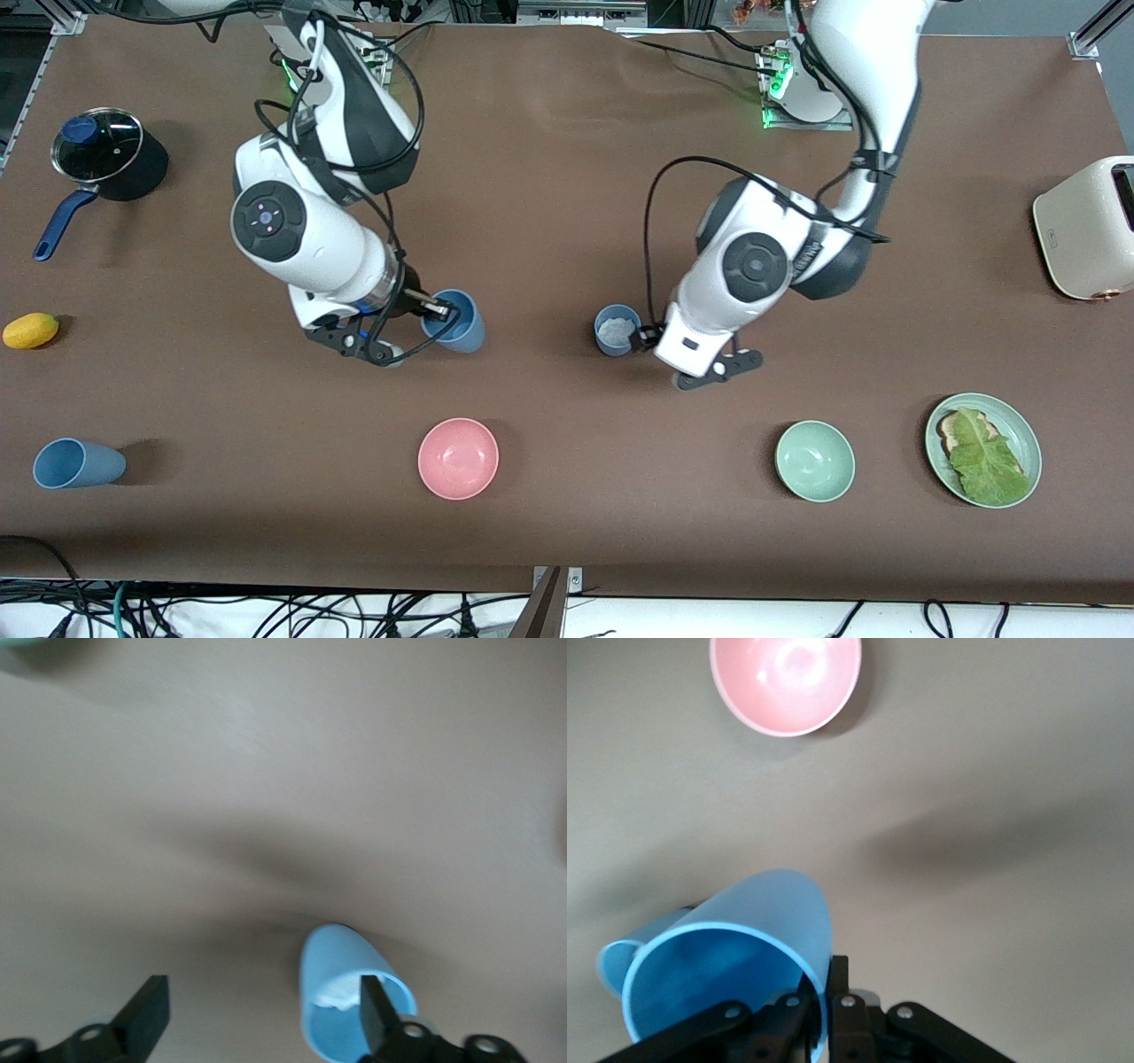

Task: Stack blue cups with both arms
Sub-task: 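Open the left gripper while the right gripper brings its cup over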

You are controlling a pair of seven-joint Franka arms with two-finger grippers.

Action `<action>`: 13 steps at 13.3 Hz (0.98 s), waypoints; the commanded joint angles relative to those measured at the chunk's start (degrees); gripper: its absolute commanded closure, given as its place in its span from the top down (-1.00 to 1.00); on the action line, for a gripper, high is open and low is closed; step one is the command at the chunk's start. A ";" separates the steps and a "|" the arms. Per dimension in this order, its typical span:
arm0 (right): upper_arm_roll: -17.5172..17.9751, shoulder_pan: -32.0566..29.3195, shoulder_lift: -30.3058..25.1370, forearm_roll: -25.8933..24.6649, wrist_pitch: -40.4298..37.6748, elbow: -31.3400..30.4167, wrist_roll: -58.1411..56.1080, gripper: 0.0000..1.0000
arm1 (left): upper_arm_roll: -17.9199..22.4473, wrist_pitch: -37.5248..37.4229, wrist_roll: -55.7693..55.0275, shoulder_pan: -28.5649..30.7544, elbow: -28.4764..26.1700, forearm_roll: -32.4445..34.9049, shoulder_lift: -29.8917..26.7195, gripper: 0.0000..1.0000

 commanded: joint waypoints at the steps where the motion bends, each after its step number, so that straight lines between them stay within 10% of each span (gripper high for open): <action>1: 0.28 3.45 2.75 0.99 -0.76 4.38 7.50 -1.00 | -0.26 -4.65 4.66 6.37 1.22 -0.46 -1.56 1.00; 13: -0.25 22.35 15.13 -9.46 4.51 17.30 37.40 -1.00 | 0.09 -12.91 35.68 32.75 1.39 7.45 -6.22 1.00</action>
